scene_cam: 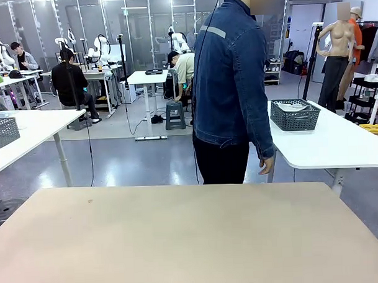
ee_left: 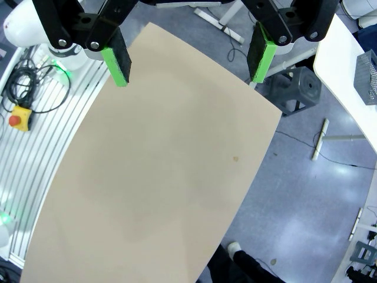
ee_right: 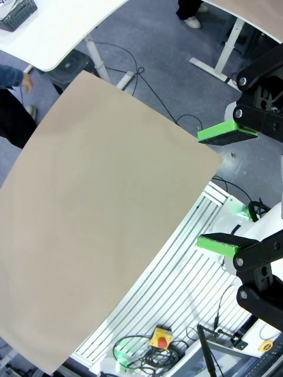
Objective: Fold the towels and place them in the basket.
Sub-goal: Stack the folded Towel with hook on the right side of the table.
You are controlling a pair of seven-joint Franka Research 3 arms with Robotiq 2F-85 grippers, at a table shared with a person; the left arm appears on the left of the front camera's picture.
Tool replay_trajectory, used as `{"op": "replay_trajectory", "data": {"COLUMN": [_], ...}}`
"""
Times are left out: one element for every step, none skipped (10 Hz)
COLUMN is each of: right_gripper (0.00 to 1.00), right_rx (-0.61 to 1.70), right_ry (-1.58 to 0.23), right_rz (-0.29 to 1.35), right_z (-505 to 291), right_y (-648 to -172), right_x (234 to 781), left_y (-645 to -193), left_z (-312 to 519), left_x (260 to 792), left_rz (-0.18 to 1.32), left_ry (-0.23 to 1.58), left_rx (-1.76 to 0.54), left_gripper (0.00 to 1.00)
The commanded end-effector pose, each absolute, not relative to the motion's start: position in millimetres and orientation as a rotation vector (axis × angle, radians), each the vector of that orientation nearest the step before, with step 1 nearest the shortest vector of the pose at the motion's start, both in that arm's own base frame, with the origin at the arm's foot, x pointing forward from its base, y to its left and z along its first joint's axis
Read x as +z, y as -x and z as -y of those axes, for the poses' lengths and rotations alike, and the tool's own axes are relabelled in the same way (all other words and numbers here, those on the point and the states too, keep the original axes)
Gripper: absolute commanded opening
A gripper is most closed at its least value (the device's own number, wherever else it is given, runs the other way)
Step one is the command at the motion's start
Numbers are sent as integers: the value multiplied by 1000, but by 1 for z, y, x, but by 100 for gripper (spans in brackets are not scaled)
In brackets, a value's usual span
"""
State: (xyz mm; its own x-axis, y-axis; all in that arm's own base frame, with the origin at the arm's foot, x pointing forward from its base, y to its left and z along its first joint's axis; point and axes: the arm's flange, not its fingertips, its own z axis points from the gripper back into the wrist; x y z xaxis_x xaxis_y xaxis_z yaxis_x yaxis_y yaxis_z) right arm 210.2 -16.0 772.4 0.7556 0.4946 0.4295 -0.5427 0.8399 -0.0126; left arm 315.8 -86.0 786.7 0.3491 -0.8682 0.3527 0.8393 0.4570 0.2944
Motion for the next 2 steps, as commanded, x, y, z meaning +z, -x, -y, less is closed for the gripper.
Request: {"op": "replay_trajectory", "data": {"right_gripper": [75, 75], "right_rx": [554, 554], "right_ry": [-108, -108], "right_rz": [438, 438], "right_z": [17, 17], "right_y": [-210, -210], "right_x": [774, 774], "left_y": [-314, -314], "left_z": [85, 85], "left_x": [786, 786], "left_rz": [502, 502], "left_ry": [-81, -81], "left_rx": [-1103, -1103], "left_gripper": [100, 100]}}
